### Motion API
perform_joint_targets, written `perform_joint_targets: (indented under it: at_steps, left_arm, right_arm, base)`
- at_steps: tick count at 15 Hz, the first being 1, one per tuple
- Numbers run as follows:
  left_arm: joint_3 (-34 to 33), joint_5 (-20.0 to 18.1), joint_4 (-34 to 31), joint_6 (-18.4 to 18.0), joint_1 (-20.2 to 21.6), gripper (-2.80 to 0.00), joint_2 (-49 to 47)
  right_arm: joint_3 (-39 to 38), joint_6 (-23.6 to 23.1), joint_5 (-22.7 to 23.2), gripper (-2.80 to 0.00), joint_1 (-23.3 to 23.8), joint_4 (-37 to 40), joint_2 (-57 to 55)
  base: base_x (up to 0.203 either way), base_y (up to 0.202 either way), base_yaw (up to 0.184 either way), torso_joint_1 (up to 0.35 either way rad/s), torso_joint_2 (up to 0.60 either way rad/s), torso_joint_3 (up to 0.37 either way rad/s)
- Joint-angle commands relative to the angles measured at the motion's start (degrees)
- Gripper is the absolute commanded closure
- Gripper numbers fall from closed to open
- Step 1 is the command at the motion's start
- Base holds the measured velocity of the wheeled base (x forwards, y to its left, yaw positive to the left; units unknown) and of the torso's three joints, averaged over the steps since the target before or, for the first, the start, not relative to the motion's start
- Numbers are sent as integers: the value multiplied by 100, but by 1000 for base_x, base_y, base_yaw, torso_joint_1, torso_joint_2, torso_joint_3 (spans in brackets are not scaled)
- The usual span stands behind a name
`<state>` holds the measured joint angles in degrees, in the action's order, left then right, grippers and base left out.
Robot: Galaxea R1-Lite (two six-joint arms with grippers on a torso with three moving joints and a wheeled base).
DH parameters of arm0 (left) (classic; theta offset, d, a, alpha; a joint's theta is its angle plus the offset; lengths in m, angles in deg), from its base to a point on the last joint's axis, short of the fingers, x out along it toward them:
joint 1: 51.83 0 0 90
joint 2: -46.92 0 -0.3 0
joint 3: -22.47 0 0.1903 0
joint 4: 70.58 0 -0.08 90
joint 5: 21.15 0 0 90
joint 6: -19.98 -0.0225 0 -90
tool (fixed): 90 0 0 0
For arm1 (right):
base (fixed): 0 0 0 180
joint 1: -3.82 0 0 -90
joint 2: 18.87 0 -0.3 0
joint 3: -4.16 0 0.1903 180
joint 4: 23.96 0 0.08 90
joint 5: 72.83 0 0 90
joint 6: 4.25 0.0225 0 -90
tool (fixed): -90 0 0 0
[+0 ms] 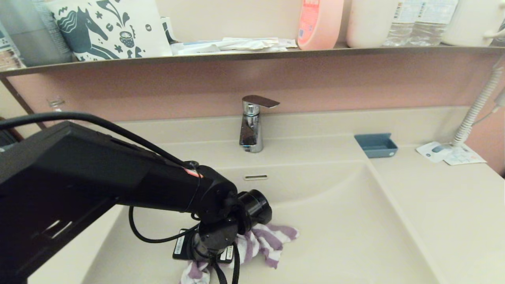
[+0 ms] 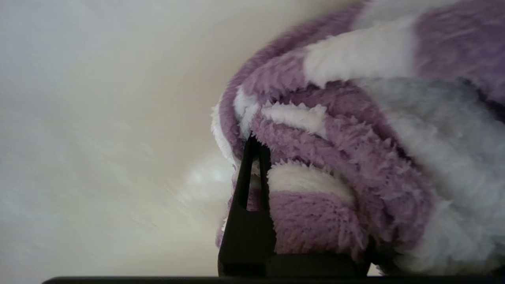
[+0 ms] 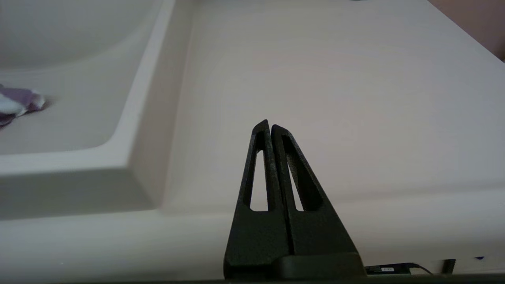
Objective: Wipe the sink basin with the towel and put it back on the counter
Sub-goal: Wipe the sink
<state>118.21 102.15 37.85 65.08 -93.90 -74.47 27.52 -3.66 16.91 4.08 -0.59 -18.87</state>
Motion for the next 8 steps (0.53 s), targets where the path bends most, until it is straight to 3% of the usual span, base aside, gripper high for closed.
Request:
perform_joint_targets:
  at_steps: [1,4,8]
  left_arm:
    - [27,313,35,-209,117,0,174]
    - [223,519,159,-265,130,0,123]
    - [468,529,938,-313,102,0,62]
  right_arm:
    - [0,-1,-1,0,0,0,-7]
    - [0,-1,-1,0,0,0,-3]
    - [0,2,-1,0,0,0,0]
  base:
    - [0,0,0,0,0,0]
    - [0,0,0,0,0,0]
    - [0,0,0,0,0,0]
